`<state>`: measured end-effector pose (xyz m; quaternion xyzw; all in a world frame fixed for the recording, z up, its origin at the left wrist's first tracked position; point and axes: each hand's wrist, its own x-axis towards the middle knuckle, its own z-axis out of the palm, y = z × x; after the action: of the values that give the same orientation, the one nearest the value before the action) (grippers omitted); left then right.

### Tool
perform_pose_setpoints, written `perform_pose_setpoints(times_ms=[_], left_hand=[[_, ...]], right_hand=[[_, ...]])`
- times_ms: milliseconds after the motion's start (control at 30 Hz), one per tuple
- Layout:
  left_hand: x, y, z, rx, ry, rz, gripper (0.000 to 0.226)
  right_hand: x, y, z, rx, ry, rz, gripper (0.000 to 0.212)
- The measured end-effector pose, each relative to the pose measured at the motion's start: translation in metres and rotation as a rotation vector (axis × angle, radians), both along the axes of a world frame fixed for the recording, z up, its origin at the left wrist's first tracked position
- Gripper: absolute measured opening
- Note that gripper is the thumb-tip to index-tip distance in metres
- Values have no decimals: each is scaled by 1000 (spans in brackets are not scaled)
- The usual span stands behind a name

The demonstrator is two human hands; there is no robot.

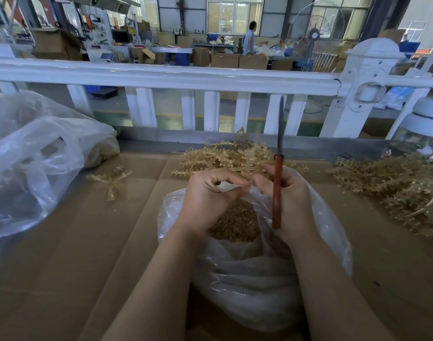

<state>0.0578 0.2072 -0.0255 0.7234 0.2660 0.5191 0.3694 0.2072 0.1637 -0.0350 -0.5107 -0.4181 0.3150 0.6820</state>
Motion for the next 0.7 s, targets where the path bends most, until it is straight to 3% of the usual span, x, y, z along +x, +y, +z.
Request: perform_pose_setpoints(times_ms=[100, 233, 400, 500, 600, 700], left_hand=[[-1, 1, -1, -42, 14, 3, 22], [-4, 2, -1, -181, -160, -33, 23], [-3, 7, -2, -235, -53, 27, 67], [-3, 10, -5, -224, -30, 23, 77], [-5, 10, -4, -224, -25, -67, 63], [-4, 7, 0, -243, -124, -123, 20]], right_hand=[[3, 1, -3, 17, 114, 65, 18], [7, 0, -2, 77, 222, 123, 19], [4, 0, 2, 58, 177, 120, 19], [1, -2, 5, 82, 147, 163, 26], [1, -3, 6, 91, 76, 197, 33], [-1, -4, 6, 90, 22, 205, 29]])
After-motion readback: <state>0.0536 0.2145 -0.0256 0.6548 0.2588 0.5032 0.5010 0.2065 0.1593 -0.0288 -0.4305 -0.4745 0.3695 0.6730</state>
